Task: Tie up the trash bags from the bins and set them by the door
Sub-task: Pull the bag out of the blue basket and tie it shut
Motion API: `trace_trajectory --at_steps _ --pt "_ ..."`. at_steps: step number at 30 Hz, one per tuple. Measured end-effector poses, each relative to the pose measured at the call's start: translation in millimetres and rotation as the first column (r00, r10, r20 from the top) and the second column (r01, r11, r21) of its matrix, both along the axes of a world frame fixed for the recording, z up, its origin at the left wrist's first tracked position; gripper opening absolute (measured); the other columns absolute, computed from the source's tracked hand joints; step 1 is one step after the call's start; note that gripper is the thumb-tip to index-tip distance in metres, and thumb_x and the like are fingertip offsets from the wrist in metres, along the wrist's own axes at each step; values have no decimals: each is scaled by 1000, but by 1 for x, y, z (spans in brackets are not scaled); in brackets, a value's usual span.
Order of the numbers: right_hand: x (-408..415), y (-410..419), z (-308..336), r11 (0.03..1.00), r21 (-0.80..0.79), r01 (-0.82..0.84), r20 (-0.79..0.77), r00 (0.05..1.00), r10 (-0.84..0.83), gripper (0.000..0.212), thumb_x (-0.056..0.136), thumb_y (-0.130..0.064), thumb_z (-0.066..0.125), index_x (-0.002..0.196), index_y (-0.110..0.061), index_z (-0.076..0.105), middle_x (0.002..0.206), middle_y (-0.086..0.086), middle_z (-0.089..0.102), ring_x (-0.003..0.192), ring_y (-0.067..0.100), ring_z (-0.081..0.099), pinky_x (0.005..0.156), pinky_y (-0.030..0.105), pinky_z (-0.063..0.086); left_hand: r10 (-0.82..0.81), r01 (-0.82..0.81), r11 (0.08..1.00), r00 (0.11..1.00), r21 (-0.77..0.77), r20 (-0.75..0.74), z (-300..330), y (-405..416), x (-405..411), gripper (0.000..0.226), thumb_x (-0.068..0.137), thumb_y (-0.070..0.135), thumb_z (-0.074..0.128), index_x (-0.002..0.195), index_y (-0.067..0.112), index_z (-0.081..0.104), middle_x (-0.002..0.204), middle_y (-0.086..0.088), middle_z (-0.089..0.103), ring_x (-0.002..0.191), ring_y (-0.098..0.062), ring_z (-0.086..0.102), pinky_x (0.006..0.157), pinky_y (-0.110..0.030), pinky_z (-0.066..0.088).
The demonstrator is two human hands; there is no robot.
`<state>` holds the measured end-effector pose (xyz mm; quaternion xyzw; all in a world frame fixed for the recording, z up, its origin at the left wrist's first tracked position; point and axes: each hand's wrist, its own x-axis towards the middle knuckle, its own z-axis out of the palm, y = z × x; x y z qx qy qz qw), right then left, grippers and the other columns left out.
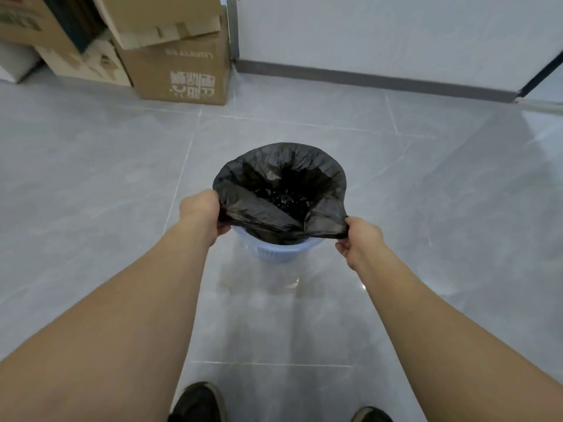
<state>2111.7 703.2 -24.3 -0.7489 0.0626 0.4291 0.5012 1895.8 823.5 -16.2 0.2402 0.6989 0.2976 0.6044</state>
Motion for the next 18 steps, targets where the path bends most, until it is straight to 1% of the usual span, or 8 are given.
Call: trace_trajectory --at_steps 2,4,5,7,9,13,16,18 --pt "8 13 11 999 34 8 64 998 -10 12 89 -7 51 79 -11 57 69 5 55 54 17 46 53 27 43 -48 52 994 998 93 -42 11 18 6 15 84 11 47 92 12 59 82 -9 63 60 -25 59 57 -31 51" --pt "18 27 19 998 59 29 91 995 -35 14 89 -7 49 77 -11 54 68 4 53 53 16 45 53 27 41 -98 115 976 990 187 -97 15 39 14 10 87 16 48 77 17 53 92 -7 59 68 -24 56 68 -32 49" --pt "22 35 21 996 72 47 84 995 -53 14 90 -7 49 77 -11 54 69 4 55 55 16 48 54 26 42 -116 139 965 987 222 -114 16 48 20 16 88 18 49 72 20 48 93 -5 56 73 -24 53 69 -32 47" --pt "32 50 23 989 114 89 47 994 -95 11 88 -8 48 81 -12 55 73 3 60 59 17 54 60 26 49 -103 121 951 992 283 -77 13 62 34 21 88 17 48 68 18 42 77 -3 47 73 -24 42 57 -27 38" --pt "40 64 22 973 184 141 -27 990 -139 11 86 -8 46 79 -11 54 74 3 61 63 20 57 76 30 58 -89 69 940 995 334 44 5 71 50 19 86 11 46 69 13 38 67 -4 34 64 -22 31 46 -23 26" --pt "57 91 21 910 364 200 -124 978 -165 13 81 -11 40 69 -13 44 73 6 51 66 24 53 95 43 51 -126 8 927 948 375 292 3 84 69 8 87 13 48 80 10 49 67 -3 43 54 -16 42 48 -21 37" --pt "63 104 29 850 485 204 -208 971 -114 31 85 -15 35 98 -3 61 106 17 64 100 32 64 101 47 45 -89 -85 961 806 263 585 10 100 76 16 91 20 44 84 8 52 69 -6 51 55 -19 50 52 -23 47" --pt "64 112 37 805 551 218 -244 965 -95 49 87 -18 33 122 4 59 124 22 62 117 37 59 105 49 42 -74 -99 976 679 192 731 14 102 84 26 92 23 39 80 6 55 71 -11 57 60 -25 55 62 -32 51"
